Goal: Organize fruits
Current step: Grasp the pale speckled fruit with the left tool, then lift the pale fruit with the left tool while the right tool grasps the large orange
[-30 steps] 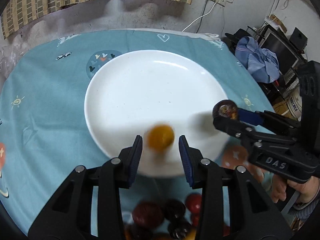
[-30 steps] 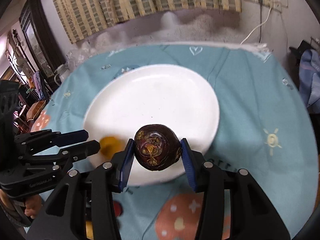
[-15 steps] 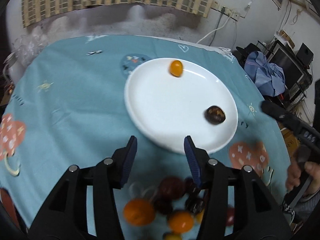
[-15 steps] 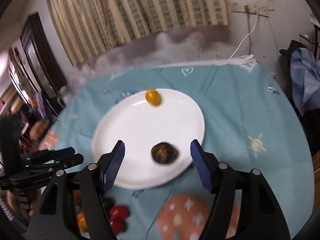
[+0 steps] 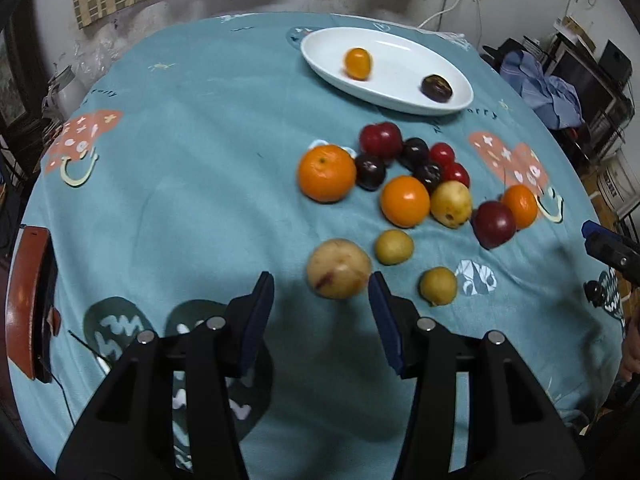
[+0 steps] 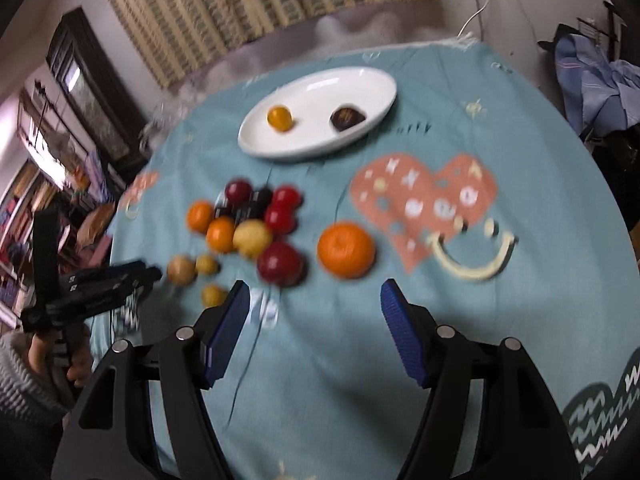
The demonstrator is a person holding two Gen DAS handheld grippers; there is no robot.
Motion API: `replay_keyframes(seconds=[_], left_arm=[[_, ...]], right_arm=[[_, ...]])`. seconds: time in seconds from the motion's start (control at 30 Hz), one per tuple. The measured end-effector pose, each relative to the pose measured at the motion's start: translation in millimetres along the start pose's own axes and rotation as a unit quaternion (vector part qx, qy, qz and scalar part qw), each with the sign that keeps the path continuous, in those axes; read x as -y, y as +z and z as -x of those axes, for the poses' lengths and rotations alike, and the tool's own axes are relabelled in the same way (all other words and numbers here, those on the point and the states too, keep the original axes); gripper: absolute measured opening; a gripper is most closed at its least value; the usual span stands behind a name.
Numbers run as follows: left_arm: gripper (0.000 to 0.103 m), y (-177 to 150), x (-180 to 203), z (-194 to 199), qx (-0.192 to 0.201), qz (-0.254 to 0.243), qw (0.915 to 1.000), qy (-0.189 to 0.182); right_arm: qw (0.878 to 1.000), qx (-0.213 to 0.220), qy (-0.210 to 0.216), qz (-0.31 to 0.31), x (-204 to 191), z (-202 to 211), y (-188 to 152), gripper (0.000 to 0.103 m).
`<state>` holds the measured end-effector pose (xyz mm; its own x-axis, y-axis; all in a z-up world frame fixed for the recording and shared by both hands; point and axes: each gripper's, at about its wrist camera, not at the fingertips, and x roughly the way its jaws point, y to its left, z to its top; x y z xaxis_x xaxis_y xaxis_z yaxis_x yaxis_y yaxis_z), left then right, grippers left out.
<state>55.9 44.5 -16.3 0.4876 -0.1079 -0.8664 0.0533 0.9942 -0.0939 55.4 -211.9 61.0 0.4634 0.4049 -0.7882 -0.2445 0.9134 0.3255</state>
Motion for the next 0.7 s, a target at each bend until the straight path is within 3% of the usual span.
replay_keyframes(seconds=[0.6, 0.7], left_arm=[[0.05, 5.6, -1.2, -33.7, -0.02, 0.01, 0.9993, -0.031], [0.043, 4.7, -4.2, -37.5, -0.025, 0.02, 0.9985, -0.045]], right_arm=[[0.999, 0.003, -0.038, 0.03, -19.1, 31.1, -15.4, 0.069], [0.999, 0.004, -0.041, 0.032, -20.4, 32.6, -16.3, 0.069]])
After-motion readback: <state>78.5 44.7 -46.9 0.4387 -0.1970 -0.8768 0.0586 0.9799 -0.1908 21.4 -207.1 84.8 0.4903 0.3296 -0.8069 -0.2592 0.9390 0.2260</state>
